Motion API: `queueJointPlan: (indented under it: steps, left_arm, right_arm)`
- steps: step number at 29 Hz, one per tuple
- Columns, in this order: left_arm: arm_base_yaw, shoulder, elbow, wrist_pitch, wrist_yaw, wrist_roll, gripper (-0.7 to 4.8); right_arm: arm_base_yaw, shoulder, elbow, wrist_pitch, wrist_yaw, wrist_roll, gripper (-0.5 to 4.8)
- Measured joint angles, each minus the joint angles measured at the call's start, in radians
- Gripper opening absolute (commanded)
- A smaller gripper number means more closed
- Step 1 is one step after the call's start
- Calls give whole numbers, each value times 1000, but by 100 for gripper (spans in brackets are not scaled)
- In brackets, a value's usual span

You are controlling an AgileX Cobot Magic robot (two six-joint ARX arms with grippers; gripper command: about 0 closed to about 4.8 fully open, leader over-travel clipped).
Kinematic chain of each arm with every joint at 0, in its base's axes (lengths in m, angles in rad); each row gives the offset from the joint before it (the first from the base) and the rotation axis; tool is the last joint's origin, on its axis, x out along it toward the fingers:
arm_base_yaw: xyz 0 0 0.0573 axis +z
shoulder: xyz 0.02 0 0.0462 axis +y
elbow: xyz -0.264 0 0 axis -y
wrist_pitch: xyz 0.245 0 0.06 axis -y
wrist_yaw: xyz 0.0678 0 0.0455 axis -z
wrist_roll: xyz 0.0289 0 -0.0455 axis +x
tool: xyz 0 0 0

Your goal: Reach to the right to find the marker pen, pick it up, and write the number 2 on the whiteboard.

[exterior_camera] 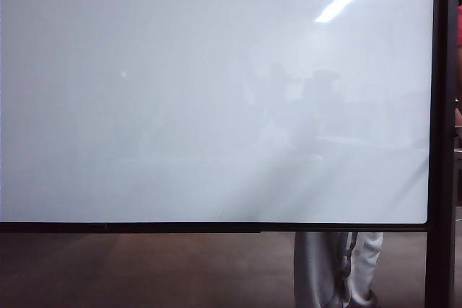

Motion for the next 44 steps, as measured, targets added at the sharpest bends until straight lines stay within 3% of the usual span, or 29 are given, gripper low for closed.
queueJointPlan:
  steps: [21, 24, 30, 37, 44]
  left_arm:
    - [0, 0, 1, 0, 0, 0, -5]
    - [0, 0, 16, -4, -20, -48, -5]
    - [0, 0, 150, -95, -72, -154, -5]
    - [0, 56, 344, -162, -35, -156, -5]
    - [0, 261, 507, -165, 37, -156, -5]
  right_arm:
    - [0, 0, 14, 34, 0, 7, -7]
    - [0, 1, 61, 18, 0, 13, -7]
    - [0, 0, 223, -77, 0, 45, -7]
    - [0, 46, 364, -163, 48, 45, -7]
    - [0, 198, 443, -160, 53, 45, -7]
